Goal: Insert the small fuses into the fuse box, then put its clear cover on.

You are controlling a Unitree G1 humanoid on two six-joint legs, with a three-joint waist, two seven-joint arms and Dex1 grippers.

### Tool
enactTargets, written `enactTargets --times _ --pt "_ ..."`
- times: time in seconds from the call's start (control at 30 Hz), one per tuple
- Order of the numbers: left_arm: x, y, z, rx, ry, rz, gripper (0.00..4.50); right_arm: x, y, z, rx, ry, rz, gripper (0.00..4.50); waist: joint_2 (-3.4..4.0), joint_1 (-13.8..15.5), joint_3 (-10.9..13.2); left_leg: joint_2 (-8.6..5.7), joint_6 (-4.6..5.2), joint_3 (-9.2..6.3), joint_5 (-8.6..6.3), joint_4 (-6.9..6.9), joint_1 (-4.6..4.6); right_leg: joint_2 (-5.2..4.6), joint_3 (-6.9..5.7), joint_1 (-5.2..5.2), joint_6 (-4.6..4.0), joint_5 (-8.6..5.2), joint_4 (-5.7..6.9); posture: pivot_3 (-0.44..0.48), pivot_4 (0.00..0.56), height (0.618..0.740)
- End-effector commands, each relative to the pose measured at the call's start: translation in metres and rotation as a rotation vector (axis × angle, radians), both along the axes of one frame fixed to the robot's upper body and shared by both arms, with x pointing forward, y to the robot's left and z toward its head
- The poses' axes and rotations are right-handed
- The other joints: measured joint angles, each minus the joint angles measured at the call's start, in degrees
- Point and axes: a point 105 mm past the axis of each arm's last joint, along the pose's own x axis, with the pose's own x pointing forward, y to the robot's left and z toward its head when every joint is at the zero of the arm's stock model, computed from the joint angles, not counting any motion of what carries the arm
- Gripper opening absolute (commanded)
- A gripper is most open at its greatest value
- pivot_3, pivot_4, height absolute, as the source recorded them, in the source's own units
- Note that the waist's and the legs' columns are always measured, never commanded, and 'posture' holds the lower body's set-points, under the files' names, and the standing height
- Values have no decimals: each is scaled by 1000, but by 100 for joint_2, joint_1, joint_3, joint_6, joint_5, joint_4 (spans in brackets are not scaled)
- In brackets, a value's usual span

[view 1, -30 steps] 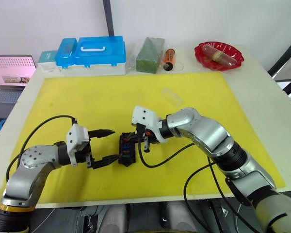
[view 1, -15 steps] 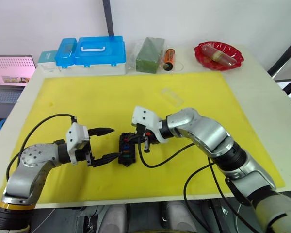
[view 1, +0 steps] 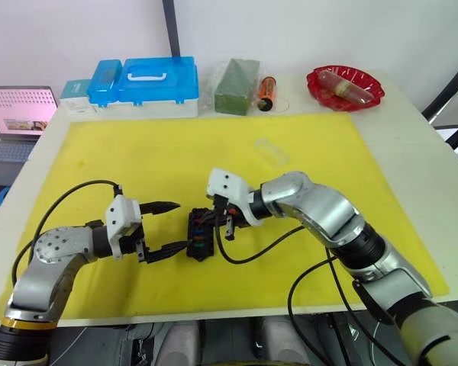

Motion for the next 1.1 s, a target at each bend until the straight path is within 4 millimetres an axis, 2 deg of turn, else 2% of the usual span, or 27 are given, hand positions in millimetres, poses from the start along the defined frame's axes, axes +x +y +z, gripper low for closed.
enactTargets --times 0.03,0.67,0.77,1.1 --pt "-1 -2 4 -1 -29 -13 4500 0 -1 -1 -12 -21 6 28 0 0 0 0 0 0 0 0 0 0 0 0 0 0 0 0 150 740" --pt "0 -3 4 0 -31 -17 4500 1 -2 -2 -6 -34 20 28 0 -1 0 0 0 0 0 0 0 0 0 0 0 0 0 0 150 740" --pt "0 -4 4 0 -30 -19 4500 1 -2 -1 -1 -38 13 670 0 2 0 0 0 0 0 0 0 0 0 0 1 0 0 0 150 740" --pt "1 -5 4 -1 -29 -20 4500 2 -1 3 25 -48 24 670 0 0 0 0 0 0 0 0 0 0 0 0 1 0 0 0 150 740"
